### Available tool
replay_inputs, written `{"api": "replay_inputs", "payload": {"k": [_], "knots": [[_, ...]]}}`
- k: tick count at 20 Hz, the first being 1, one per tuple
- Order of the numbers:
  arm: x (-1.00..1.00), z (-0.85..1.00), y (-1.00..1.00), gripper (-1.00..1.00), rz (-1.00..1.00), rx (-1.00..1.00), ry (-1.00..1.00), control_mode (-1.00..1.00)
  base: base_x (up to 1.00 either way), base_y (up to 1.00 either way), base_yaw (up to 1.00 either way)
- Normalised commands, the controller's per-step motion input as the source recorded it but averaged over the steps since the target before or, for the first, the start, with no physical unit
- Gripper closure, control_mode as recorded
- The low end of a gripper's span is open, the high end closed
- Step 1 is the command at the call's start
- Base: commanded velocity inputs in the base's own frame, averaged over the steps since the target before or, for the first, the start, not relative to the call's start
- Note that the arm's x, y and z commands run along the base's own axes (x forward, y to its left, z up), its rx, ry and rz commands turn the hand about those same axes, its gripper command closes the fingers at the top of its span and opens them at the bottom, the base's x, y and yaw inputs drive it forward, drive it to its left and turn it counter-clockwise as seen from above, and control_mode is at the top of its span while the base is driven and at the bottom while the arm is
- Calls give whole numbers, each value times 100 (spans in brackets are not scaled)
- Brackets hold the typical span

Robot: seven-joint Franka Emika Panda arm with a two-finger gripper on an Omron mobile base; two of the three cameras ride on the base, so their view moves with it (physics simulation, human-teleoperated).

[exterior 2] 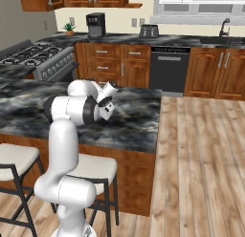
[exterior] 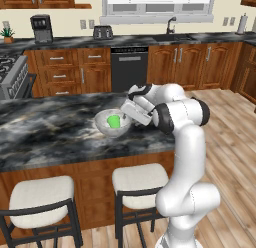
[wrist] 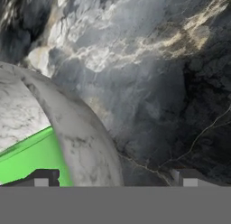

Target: Place the cup inside the bowl on the dining table and move the bowl to any counter.

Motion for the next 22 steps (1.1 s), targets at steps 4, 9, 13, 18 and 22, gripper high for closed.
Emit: {"api": "replay_inputs", "payload": {"k": [4, 9, 13, 18, 22], "knots": [[0, 0, 0, -100, 0, 0, 0, -100, 0, 0, 0], [0, 0, 0, 100, 0, 0, 0, -100, 0, 0, 0], [0, 0, 0, 100, 0, 0, 0, -100, 0, 0, 0], [0, 5, 3, 100, 0, 0, 0, -100, 0, 0, 0], [-2, 29, 0, 100, 0, 0, 0, -100, 0, 0, 0]]}}
